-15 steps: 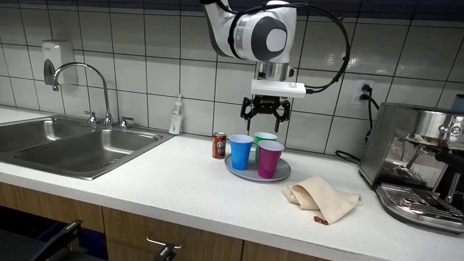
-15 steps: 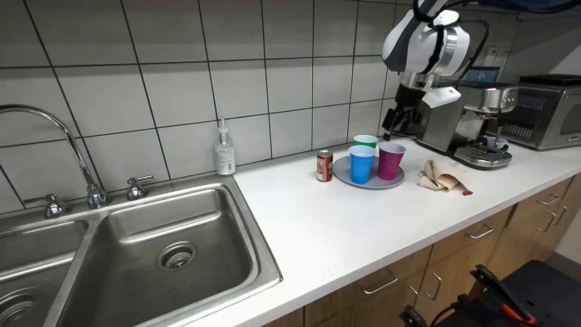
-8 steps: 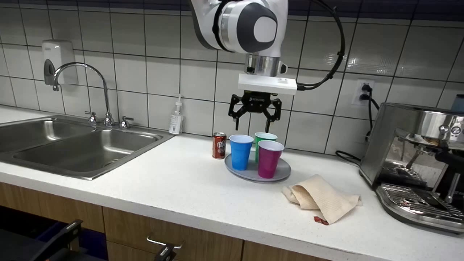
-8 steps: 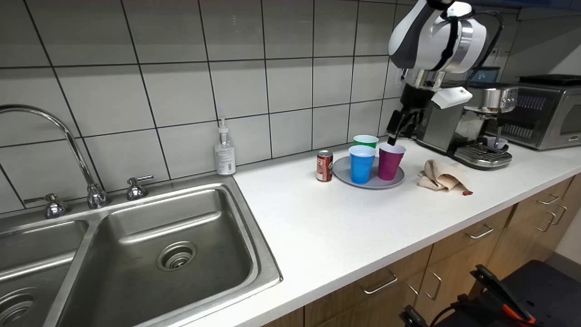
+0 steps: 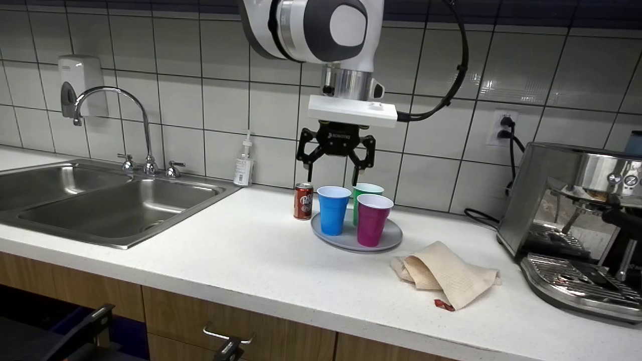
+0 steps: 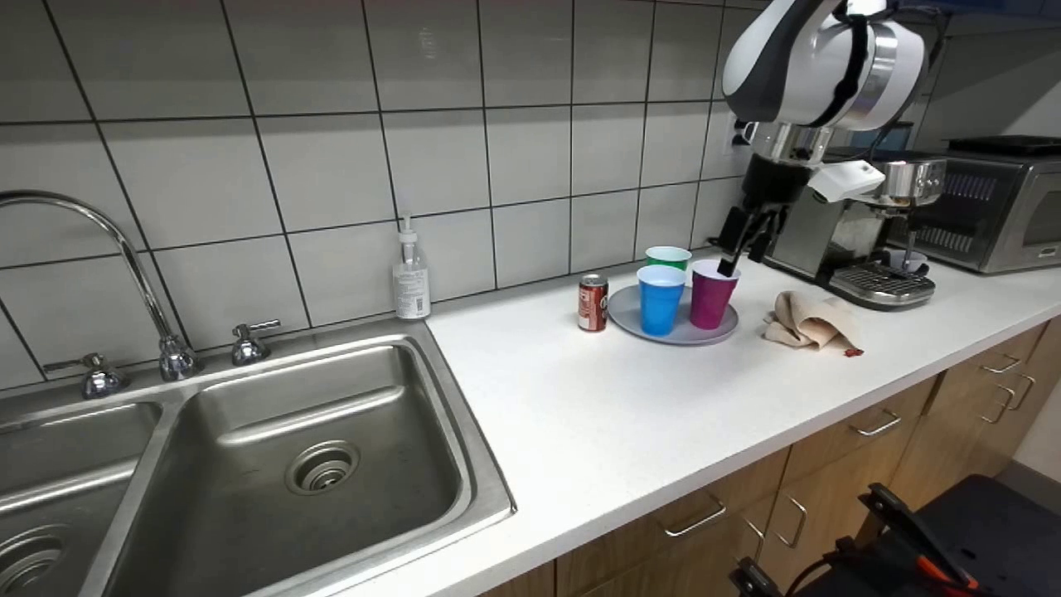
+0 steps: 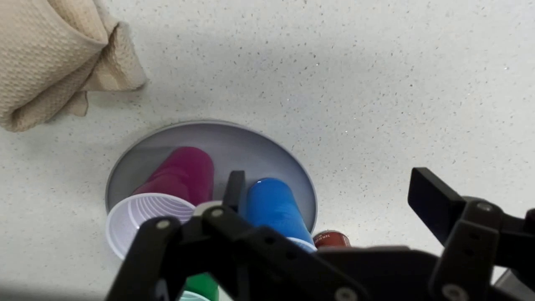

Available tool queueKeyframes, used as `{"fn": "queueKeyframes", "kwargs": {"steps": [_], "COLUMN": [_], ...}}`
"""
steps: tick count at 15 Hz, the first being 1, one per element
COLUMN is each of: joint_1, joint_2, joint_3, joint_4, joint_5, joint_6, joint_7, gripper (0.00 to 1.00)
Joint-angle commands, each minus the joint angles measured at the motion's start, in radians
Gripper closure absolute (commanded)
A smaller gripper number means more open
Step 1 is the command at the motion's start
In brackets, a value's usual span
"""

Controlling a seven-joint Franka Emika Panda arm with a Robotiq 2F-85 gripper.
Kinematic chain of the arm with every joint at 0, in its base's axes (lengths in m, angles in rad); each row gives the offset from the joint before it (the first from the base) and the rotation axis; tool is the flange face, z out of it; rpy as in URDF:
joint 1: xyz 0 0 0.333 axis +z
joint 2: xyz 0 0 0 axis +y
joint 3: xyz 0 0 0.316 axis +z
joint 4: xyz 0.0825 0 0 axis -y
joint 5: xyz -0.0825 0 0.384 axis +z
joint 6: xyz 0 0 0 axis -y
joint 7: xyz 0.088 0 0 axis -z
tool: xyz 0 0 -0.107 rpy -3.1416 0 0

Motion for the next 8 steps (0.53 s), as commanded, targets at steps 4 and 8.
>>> {"fn": "queueKeyframes", "kwargs": {"steps": [4, 8], "joint_1": [0.034, 0.034], "joint_2": [-0.016, -0.016], "joint_3": [-0.033, -0.035], "joint_4": [-0.015, -0.016], "joint_5": [-0.003, -0.003], "joint_6": [-0.002, -0.002], "joint_7": [0.002, 0.002], "gripper": [0.00, 0.00]}}
